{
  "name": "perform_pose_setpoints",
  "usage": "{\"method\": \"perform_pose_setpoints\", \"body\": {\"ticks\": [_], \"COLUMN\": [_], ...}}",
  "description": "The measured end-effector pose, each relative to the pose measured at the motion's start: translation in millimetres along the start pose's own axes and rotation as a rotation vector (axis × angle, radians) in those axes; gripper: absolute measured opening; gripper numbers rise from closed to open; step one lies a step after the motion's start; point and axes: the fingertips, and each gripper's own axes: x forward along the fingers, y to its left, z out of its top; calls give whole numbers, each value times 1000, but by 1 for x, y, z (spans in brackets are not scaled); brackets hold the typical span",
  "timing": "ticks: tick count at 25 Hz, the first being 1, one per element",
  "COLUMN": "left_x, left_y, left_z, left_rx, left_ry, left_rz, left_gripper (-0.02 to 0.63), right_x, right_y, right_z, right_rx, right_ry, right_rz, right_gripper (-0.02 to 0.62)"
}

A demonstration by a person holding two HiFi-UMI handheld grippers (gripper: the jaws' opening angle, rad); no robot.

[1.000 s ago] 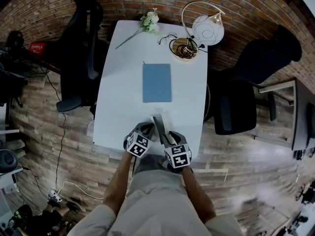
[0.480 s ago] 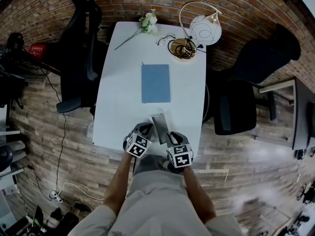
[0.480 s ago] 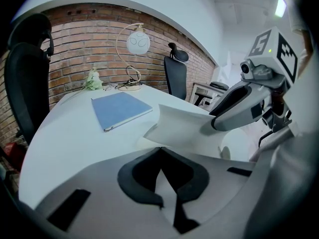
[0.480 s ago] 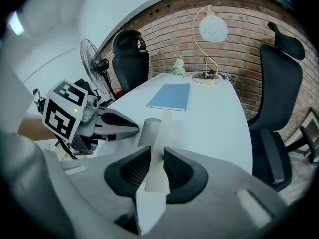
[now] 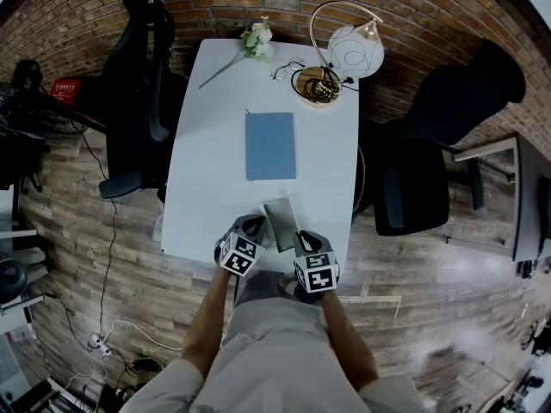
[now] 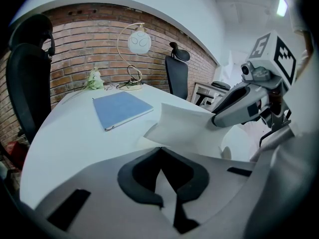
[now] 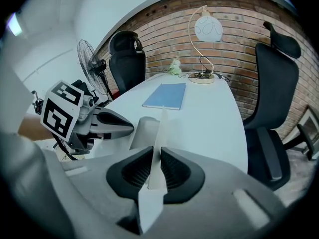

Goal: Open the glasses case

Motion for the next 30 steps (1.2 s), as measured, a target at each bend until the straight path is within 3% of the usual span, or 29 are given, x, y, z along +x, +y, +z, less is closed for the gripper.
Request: {"method": "perform_pose_setpoints", "body": {"ticks": [22,30], "left_x": [-1,-1], "left_y": [0,0], "left_z": [0,0], "left_rx": [-19,-38], "left_ry": [-10,-23], "left_rz": [36,47], "left_gripper": [3,3], "right_x": [-6,-14], "right_y": [-13,-7], "right_z": [-10,-1], "right_rx": [9,-36], "right_ry": [-3,-91], "right_rz": [-30,-20], "right_gripper": [42,43]}}
